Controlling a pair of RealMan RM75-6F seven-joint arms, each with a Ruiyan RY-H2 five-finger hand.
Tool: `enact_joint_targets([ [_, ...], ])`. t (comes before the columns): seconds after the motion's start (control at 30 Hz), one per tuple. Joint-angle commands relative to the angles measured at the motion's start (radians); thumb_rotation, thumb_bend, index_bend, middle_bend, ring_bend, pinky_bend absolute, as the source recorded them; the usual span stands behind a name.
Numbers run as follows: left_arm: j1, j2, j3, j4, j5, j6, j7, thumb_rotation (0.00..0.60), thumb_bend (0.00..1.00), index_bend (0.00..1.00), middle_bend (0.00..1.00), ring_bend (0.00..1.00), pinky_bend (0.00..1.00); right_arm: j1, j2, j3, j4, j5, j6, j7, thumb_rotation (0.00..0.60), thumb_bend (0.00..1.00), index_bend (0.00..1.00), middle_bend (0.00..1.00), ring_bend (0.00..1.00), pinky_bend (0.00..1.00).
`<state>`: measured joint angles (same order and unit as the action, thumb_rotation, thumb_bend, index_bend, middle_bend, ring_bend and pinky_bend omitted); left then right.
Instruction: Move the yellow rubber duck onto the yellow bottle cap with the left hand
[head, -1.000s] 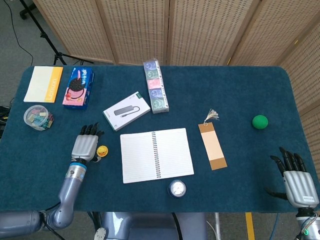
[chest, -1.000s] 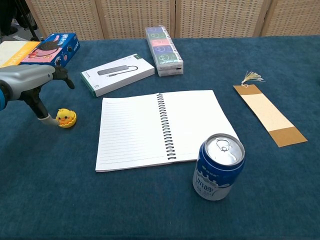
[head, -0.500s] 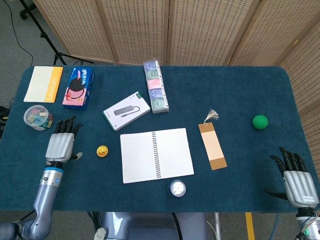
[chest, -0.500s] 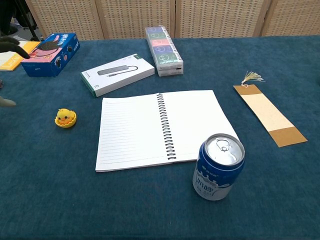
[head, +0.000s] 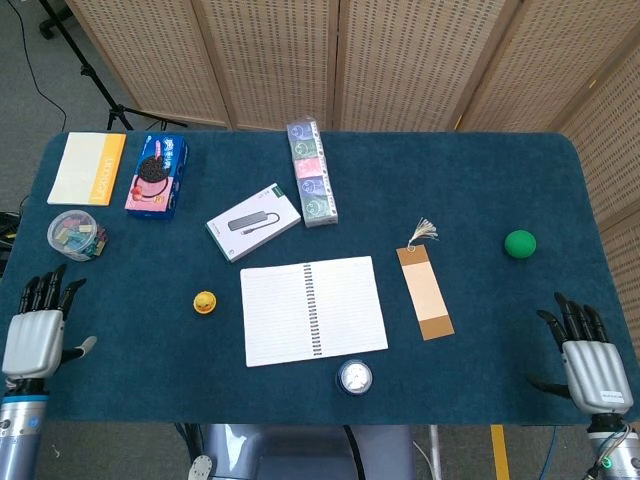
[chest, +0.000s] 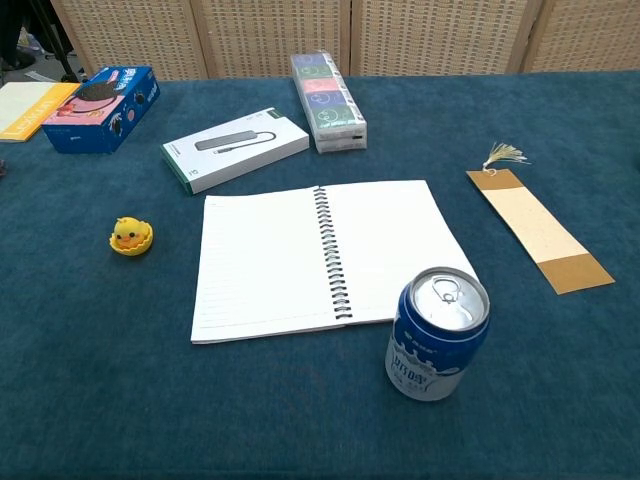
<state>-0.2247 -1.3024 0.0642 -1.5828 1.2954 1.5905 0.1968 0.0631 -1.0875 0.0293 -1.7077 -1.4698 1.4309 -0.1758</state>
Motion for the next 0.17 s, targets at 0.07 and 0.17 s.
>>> enact_joint_targets([
  [0.07, 0.022, -0.003, 0.0, 0.02, 0.03, 0.01, -0.01, 0.6, 0.12, 0.19, 0.0, 0.0, 0.0, 0.002, -0.002, 0.0, 0.001, 0.001, -0.004, -0.003, 0.6, 0.0, 0.16, 0.0, 0.0, 0.03],
  [0.17, 0.031, -0.002, -0.006, 0.023, 0.041, 0.005, -0.006, 0.6, 0.12, 0.19, 0.0, 0.0, 0.0, 0.004, -0.017, 0.007, 0.004, 0.0, 0.002, 0.018, 0.6, 0.0, 0.16, 0.0, 0.0, 0.03],
])
